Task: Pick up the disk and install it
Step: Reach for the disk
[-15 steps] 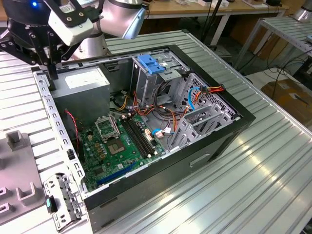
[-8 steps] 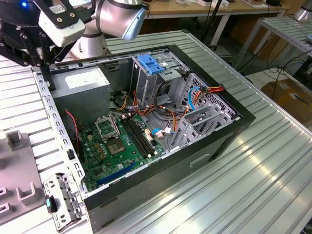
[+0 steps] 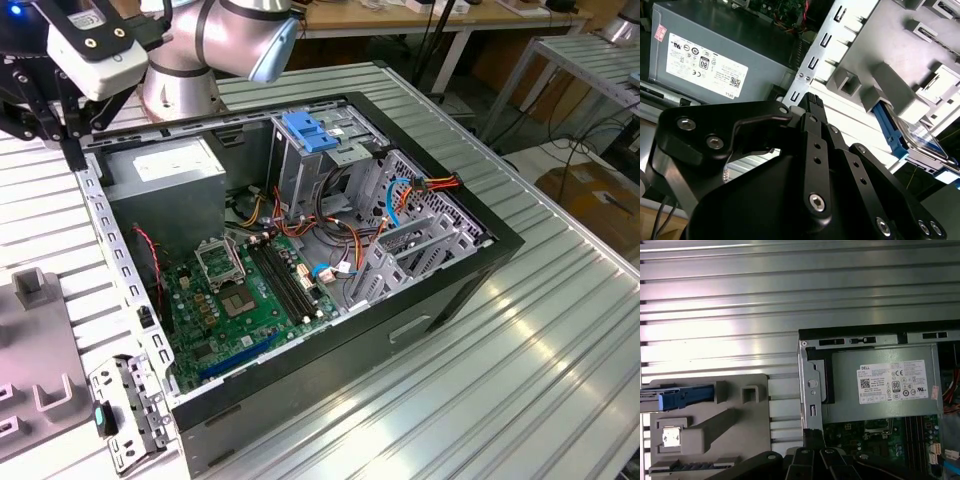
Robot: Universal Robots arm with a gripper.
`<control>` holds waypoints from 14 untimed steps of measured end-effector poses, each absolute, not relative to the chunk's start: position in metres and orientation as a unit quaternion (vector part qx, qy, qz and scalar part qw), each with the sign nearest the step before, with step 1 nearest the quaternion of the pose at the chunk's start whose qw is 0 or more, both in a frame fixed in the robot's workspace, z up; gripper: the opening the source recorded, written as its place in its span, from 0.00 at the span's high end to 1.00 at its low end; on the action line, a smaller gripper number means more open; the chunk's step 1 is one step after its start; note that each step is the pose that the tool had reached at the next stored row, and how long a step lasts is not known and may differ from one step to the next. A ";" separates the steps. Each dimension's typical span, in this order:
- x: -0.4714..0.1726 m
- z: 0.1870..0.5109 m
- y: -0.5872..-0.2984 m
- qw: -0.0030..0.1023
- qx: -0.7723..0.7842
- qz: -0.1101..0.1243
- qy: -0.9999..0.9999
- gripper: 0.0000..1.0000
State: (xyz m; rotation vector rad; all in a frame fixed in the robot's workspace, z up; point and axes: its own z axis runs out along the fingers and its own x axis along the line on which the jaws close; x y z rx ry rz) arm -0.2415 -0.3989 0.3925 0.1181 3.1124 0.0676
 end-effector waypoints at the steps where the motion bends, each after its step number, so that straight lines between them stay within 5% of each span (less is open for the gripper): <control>1: -0.243 0.392 -0.399 0.013 0.038 0.022 0.999 0.89; 14: -0.267 0.392 -0.399 0.013 0.038 0.022 0.999 0.89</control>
